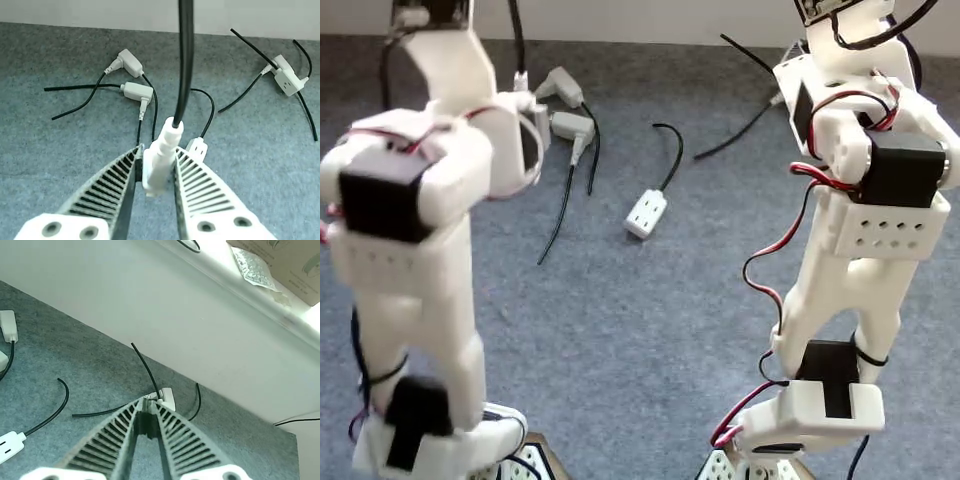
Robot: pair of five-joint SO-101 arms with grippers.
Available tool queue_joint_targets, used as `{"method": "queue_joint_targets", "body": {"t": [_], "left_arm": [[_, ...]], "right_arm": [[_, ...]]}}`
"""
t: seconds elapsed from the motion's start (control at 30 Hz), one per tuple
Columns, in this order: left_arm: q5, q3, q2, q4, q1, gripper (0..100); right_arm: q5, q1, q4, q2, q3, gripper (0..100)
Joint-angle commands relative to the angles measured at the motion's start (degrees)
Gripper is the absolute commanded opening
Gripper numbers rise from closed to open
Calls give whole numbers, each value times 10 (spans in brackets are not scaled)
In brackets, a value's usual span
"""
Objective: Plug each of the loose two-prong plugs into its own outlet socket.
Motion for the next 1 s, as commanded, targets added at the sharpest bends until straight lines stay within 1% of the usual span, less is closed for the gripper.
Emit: {"method": "queue_joint_targets", "body": {"t": [0.0, 0.07, 0.13, 0.2, 0.27, 0.33, 0.4, 0.5, 0.57, 0.63, 0.67, 0.73, 0.87, 0.9, 0.97], "left_arm": [[3, 137, -130, -62, 7, 5], [2, 238, -193, -135, 9, 5], [3, 353, -255, -229, 10, 5], [9, 475, -311, -343, 22, 5], [35, 597, -365, -470, 24, 5], [80, 703, -416, -599, 24, 6], [135, 793, -466, -710, 24, 6], [219, 890, -529, -840, 19, 6], [258, 931, -556, -911, 2, 6], [262, 958, -565, -961, -4, 6], [252, 967, -564, -969, -12, 6], [239, 982, -568, -968, -30, 6], [239, 1011, -569, -971, -29, 6], [252, 1011, -569, -971, -20, 6], [329, 1012, -569, -971, 11, 6]], "right_arm": [[8, -23, 3, -25, -2, 12], [8, -35, 6, -25, -1, 12], [8, -42, 15, -25, -1, 12], [8, -44, 15, -25, -1, 12], [8, -44, 15, -25, -1, 12], [8, -44, 15, -25, -1, 12], [8, -44, 15, -25, -1, 12], [8, -44, 15, -25, -1, 12], [8, -44, 15, -25, -1, 12], [8, -44, 15, -25, -1, 12], [8, -44, 15, -25, -1, 12], [8, -44, 15, -25, -1, 12], [8, -46, 15, -24, -1, 12], [8, -50, 15, -24, -1, 12], [8, -51, 16, -24, -1, 12]]}}
